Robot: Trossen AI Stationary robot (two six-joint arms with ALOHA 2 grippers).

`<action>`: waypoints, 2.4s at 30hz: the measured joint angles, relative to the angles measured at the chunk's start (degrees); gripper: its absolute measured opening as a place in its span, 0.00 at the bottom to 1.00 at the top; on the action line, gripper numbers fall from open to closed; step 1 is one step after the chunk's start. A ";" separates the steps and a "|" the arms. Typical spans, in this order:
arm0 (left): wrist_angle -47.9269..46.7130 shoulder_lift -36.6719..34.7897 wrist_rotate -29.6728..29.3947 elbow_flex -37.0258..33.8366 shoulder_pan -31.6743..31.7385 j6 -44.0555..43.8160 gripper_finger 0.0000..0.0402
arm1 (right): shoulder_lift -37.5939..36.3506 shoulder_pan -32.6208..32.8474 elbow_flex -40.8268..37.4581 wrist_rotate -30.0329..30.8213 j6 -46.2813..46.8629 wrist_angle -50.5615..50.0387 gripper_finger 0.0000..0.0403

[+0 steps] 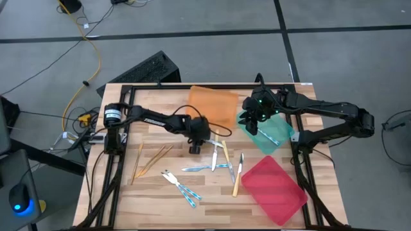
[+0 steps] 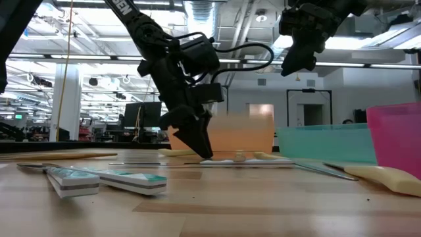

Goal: Sort silverware by color (type)
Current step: Put the yellow knife into the red bin

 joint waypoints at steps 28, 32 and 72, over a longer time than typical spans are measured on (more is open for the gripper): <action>-0.56 -3.69 1.70 -0.07 0.11 -13.78 0.05 | -0.24 0.00 0.24 -0.02 1.09 2.53 0.40; 0.73 -5.58 1.45 -0.04 0.20 -15.78 0.05 | -0.63 -0.13 1.43 -0.02 0.64 2.35 0.40; 39.48 -31.65 7.17 2.25 4.59 -25.02 0.06 | -2.44 6.40 7.73 0.28 2.05 46.21 0.73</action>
